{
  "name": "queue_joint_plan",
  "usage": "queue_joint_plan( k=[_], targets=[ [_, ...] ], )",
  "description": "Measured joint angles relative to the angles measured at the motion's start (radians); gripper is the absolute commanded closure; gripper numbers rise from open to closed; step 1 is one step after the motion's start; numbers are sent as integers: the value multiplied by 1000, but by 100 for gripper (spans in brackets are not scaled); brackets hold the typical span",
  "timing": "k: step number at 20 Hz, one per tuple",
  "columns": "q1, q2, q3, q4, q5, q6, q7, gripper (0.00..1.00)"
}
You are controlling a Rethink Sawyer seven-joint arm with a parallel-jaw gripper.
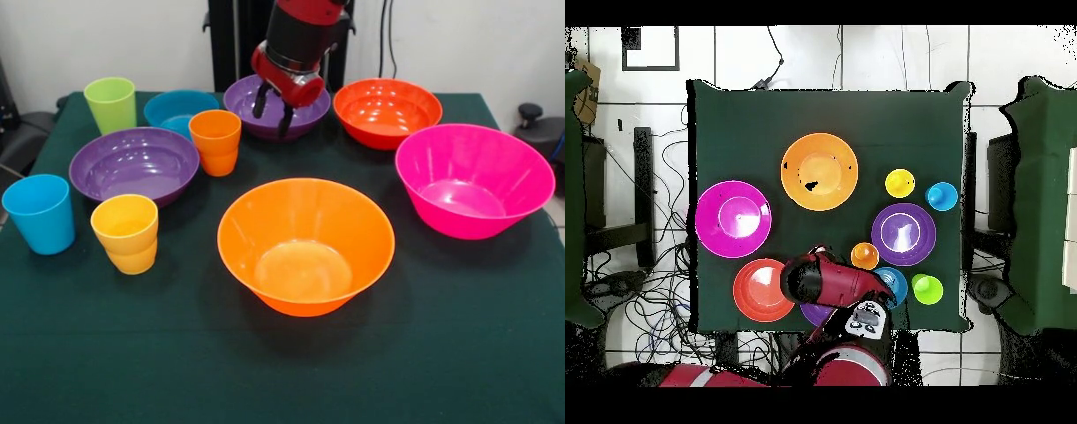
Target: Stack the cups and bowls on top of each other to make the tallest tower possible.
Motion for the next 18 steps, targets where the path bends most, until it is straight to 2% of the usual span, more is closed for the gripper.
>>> queue_joint_plan(
  k=[18],
  targets=[
    [-75, 74, 11, 42, -117, -130, 0, 0]
  ],
)
